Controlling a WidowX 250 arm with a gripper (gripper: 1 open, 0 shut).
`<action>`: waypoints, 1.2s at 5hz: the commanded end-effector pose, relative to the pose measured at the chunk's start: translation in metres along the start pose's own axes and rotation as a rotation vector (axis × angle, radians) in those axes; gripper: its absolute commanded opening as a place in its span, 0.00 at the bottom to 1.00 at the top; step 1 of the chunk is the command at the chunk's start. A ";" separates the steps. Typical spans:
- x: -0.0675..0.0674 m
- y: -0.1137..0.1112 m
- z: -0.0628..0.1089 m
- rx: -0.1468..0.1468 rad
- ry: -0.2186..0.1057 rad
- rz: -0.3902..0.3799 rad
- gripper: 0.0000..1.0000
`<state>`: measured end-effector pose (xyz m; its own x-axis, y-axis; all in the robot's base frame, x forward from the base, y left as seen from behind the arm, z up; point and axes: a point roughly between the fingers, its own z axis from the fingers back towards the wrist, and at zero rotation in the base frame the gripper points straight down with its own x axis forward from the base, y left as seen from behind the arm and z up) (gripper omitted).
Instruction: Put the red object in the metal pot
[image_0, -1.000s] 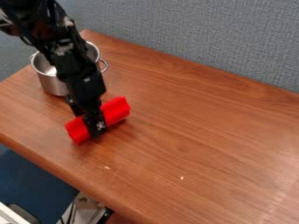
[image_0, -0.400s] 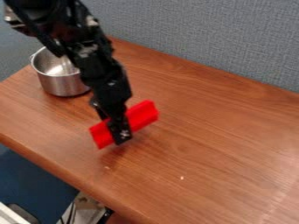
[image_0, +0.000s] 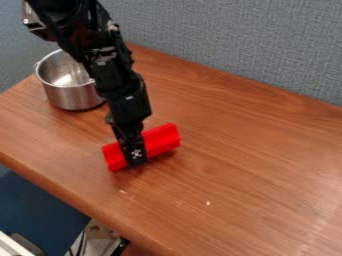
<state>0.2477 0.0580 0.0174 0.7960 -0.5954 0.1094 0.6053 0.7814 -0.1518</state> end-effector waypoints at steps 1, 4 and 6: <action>0.010 0.007 0.014 0.038 -0.019 -0.021 0.00; -0.015 0.037 0.018 0.104 0.007 0.064 0.00; -0.026 0.050 0.035 0.172 -0.010 0.134 0.00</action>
<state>0.2474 0.1116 0.0214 0.8697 -0.4887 0.0684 0.4927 0.8680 -0.0622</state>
